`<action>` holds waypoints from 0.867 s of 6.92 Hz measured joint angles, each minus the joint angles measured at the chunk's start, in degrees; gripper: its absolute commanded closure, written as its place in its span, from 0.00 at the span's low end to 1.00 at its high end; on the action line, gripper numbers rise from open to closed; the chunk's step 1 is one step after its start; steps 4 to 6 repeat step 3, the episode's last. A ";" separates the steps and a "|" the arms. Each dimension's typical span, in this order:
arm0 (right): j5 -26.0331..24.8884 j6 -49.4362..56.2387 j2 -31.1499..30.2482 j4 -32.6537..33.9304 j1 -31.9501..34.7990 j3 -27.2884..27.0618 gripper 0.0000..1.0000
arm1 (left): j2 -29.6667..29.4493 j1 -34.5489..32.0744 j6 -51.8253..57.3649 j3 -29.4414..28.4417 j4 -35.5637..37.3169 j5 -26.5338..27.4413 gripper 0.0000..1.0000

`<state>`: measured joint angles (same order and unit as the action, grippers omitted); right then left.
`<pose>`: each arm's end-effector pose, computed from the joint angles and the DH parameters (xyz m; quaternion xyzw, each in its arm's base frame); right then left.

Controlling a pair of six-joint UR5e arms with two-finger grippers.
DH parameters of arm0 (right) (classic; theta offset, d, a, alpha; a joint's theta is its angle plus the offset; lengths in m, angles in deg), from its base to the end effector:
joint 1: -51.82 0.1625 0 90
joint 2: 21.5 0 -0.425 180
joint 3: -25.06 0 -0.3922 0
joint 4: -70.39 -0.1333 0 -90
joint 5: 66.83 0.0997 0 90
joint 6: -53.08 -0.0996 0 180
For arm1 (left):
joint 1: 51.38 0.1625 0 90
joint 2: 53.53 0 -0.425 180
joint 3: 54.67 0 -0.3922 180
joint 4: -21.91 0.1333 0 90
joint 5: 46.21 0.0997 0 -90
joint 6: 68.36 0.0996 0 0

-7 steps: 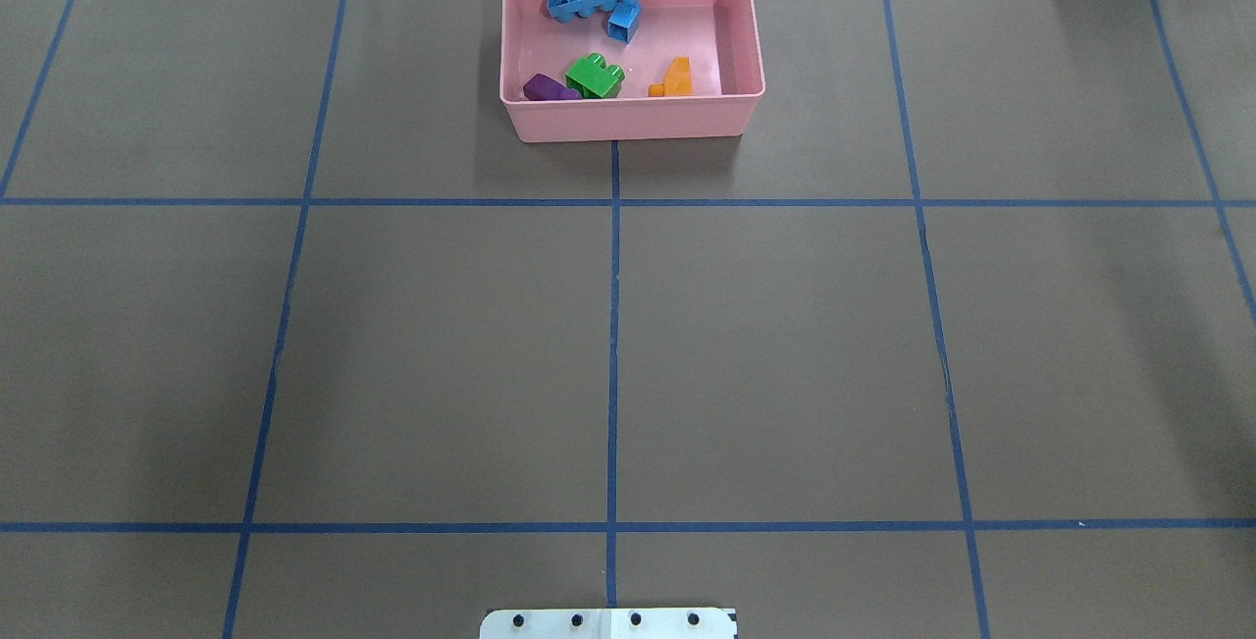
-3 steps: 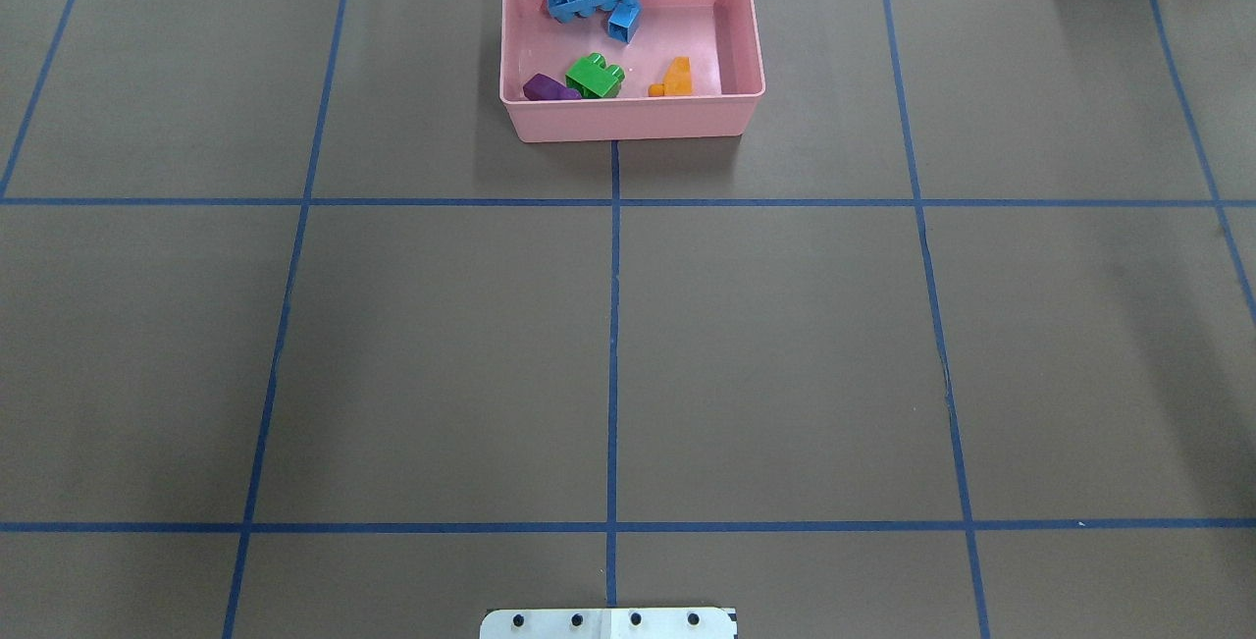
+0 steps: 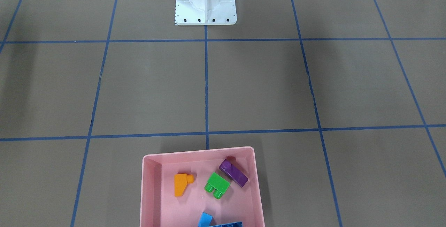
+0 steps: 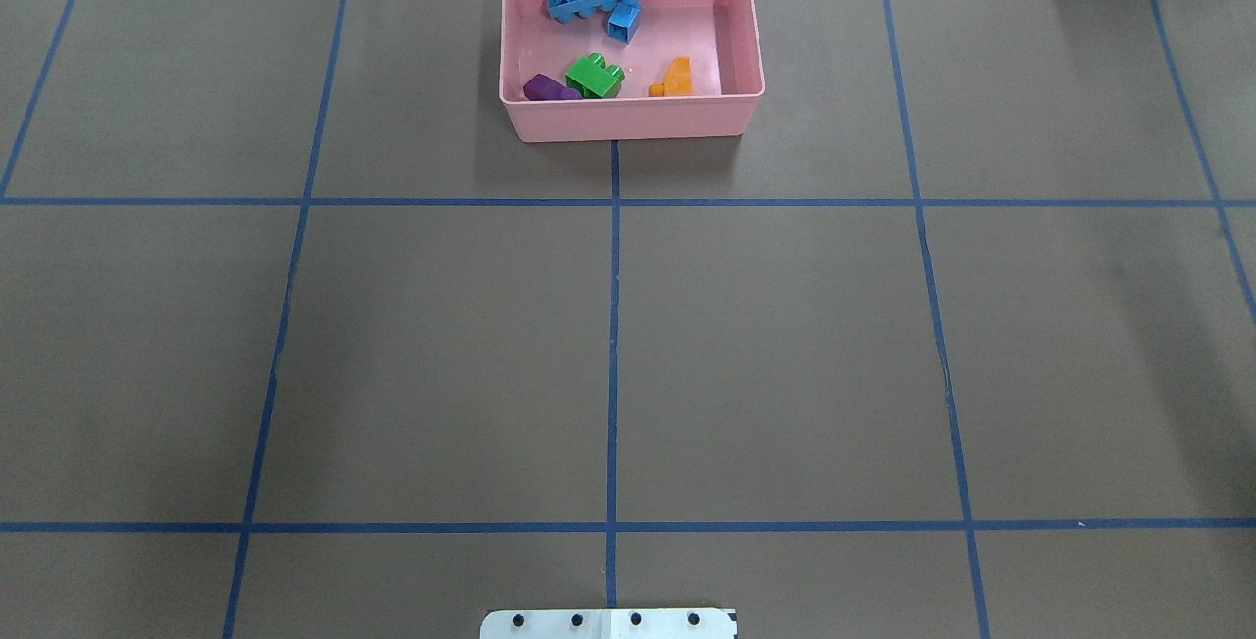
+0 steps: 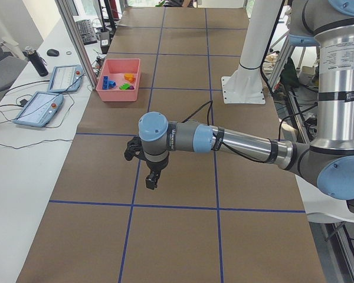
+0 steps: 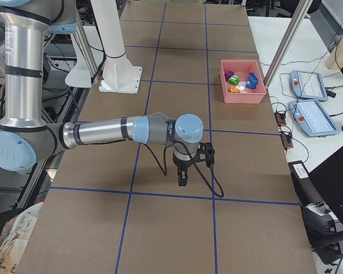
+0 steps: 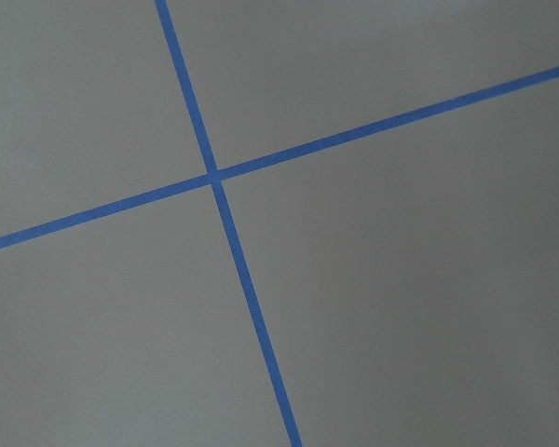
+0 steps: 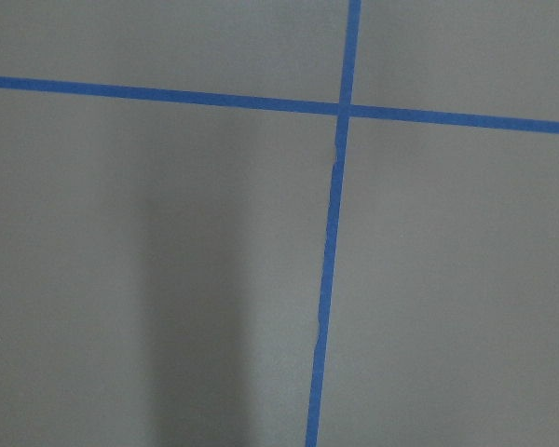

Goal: Put all blocks into box

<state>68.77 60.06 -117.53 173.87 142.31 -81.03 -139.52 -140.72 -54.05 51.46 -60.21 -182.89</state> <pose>0.0659 -0.4363 0.5921 -0.0022 -0.3883 -0.0406 0.9206 -0.0556 -0.4589 0.5649 0.0808 0.3891 0.1341 0.9078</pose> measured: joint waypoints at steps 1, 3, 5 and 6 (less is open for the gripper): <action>0.12 -0.09 0.08 -0.29 0.01 -0.09 0.00 | -0.09 0.03 0.01 0.05 0.00 0.01 0.00; 0.19 -0.33 0.19 -1.00 -0.03 -0.45 0.00 | -0.13 0.04 0.01 -0.06 -0.07 -0.04 0.00; 0.19 -0.33 0.19 -1.00 -0.03 -0.45 0.00 | -0.13 0.04 0.01 -0.06 -0.07 -0.04 0.00; 0.19 -0.33 0.19 -1.00 -0.03 -0.45 0.00 | -0.13 0.04 0.01 -0.06 -0.07 -0.04 0.00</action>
